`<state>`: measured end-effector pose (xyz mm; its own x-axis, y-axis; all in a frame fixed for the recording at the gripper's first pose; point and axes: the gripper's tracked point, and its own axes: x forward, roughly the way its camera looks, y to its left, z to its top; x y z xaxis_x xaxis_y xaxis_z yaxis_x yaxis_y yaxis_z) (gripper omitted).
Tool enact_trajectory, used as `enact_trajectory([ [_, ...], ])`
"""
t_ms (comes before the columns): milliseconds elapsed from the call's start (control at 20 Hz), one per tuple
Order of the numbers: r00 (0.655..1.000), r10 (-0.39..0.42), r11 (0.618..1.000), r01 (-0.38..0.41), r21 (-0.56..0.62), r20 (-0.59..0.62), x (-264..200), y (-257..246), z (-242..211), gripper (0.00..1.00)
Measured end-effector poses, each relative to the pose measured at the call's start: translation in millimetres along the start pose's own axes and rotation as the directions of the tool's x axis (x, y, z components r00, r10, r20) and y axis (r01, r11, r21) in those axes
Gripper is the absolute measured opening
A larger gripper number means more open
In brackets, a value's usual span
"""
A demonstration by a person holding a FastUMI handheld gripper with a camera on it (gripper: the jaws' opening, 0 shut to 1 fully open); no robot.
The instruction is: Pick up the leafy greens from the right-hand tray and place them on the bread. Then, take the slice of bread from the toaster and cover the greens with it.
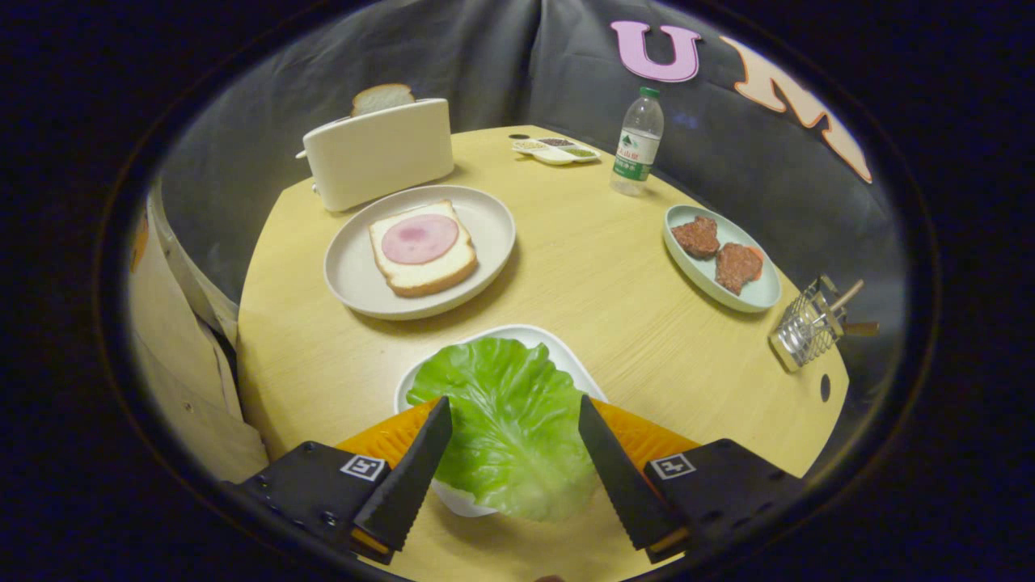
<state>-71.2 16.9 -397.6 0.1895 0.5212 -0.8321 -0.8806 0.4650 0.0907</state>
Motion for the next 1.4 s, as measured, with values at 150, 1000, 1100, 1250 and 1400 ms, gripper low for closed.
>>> enact_trajectory([
  [150,1.000,0.011,1.000,-0.011,0.026,-0.010,6,4,-6,1.00],
  [1000,0.999,-0.011,0.992,0.015,0.129,-0.031,17,7,-17,0.75],
  [1100,0.999,-0.013,0.992,0.017,0.124,-0.037,18,8,-16,0.71],
  [1250,1.000,-0.022,0.992,0.025,0.124,-0.021,19,9,-14,0.26],
  [1400,1.000,-0.015,0.994,0.015,0.104,-0.005,15,13,-11,0.15],
])
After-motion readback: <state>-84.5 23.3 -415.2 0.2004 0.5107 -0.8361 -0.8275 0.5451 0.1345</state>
